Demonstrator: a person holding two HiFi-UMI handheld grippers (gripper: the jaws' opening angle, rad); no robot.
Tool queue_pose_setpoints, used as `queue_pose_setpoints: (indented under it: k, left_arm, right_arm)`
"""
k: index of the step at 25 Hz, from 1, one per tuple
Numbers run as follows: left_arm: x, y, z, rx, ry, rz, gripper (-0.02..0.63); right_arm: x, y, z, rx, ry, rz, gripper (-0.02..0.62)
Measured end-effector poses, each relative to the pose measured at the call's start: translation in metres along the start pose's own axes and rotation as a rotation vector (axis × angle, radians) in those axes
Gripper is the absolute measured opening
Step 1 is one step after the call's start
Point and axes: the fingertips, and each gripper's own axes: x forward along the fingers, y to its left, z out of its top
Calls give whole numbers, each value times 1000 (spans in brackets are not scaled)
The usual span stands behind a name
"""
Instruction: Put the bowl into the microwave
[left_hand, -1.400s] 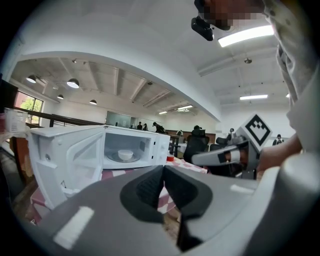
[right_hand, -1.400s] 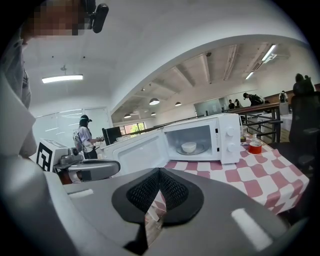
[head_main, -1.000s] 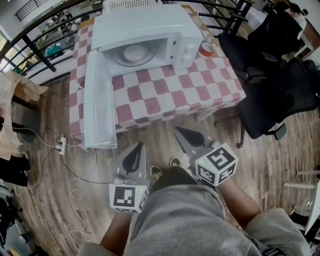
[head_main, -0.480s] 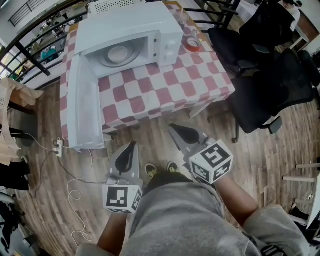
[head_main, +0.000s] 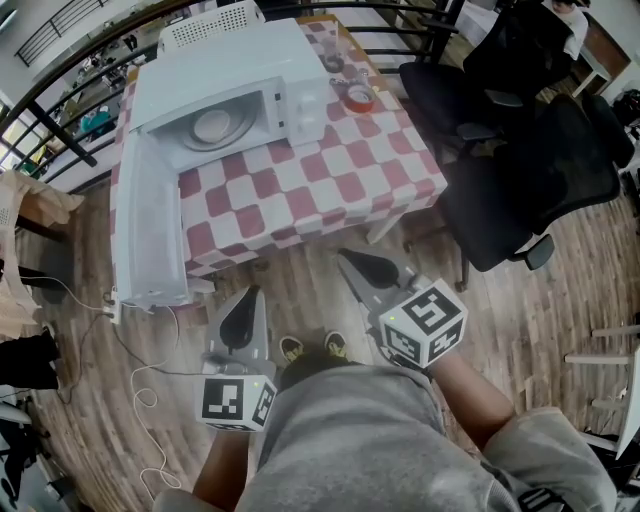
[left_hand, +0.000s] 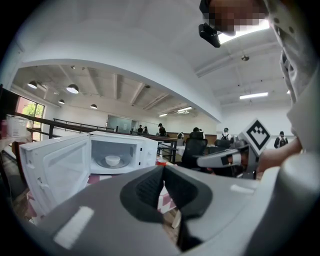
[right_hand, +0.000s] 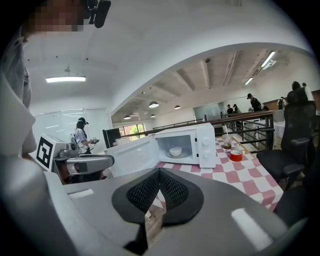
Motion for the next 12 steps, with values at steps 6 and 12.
queue_pose_setpoints:
  k: [6,12]
  left_arm:
    - [3,-17,-2,9,-8,12,12]
    - [2,-31,1,19,-20,16,12]
  right_arm:
    - [-17,-9,4,7,-43,3,-2]
    - [-30,-15,6,0,-55,13,-2]
